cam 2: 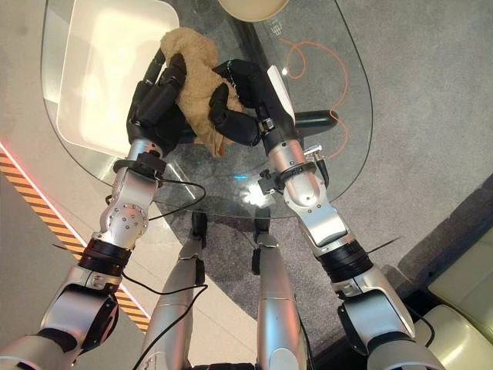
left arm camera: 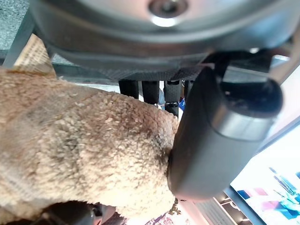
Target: Wipe the table with a cloth and put it in the basket.
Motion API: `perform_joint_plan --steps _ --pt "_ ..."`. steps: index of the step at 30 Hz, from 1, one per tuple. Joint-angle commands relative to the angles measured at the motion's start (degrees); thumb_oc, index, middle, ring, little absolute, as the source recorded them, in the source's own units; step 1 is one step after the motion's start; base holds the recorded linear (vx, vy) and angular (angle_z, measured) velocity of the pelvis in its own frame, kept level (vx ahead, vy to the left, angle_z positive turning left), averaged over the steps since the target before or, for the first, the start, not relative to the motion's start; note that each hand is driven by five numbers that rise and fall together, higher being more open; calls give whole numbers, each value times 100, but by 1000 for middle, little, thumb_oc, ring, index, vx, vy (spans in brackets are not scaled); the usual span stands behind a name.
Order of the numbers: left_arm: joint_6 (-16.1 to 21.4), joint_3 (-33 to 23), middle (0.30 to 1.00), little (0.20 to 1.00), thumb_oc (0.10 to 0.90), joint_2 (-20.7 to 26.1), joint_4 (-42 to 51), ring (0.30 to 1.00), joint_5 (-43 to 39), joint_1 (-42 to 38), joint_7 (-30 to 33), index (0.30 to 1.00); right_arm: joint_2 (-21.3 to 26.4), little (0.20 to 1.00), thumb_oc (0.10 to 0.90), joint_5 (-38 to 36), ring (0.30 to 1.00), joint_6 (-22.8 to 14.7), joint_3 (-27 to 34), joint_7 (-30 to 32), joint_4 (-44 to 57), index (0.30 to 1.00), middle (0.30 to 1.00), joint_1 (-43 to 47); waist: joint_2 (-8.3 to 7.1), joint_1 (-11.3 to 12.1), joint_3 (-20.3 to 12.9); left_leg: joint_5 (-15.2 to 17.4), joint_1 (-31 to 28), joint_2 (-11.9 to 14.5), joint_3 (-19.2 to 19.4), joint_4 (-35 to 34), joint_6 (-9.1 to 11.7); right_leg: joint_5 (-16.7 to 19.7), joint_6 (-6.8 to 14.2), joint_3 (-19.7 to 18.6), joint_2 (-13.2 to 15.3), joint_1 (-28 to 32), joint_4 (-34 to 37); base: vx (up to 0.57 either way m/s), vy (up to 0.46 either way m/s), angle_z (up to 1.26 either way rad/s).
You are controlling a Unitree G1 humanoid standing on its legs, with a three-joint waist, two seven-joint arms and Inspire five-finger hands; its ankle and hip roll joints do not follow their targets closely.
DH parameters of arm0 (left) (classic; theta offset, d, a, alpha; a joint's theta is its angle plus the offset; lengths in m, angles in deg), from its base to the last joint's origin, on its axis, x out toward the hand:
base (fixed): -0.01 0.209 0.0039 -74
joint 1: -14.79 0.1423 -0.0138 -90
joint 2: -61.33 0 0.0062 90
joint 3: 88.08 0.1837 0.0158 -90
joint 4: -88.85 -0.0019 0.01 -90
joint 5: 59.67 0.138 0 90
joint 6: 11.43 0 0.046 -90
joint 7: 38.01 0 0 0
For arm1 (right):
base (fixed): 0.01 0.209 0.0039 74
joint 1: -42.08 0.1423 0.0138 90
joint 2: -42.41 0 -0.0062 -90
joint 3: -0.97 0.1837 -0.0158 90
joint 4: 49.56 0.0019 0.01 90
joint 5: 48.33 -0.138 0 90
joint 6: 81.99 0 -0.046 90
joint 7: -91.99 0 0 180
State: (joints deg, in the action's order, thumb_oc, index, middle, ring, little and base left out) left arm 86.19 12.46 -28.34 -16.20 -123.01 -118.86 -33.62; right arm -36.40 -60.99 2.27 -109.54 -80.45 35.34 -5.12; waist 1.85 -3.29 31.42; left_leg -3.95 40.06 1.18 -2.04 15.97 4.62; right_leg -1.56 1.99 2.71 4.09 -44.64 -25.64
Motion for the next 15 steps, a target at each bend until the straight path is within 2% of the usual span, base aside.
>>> perform_joint_plan --steps 1,15 --pt "369 -61 300 200 100 97 366 300 136 -751 -313 300 -270 900 800 3 900 -988 151 -27 1115 900 900 950 -156 0 -163 439 -115 -380 498 268 -236 -188 101 167 -393 404 277 0 0 0" --pt "841 -187 300 200 100 6 395 300 252 -775 -141 300 -379 900 800 35 900 -1078 254 79 1121 900 900 925 -156 -3 -163 458 -84 -395 483 288 -241 -196 91 144 -401 370 278 0 0 0"
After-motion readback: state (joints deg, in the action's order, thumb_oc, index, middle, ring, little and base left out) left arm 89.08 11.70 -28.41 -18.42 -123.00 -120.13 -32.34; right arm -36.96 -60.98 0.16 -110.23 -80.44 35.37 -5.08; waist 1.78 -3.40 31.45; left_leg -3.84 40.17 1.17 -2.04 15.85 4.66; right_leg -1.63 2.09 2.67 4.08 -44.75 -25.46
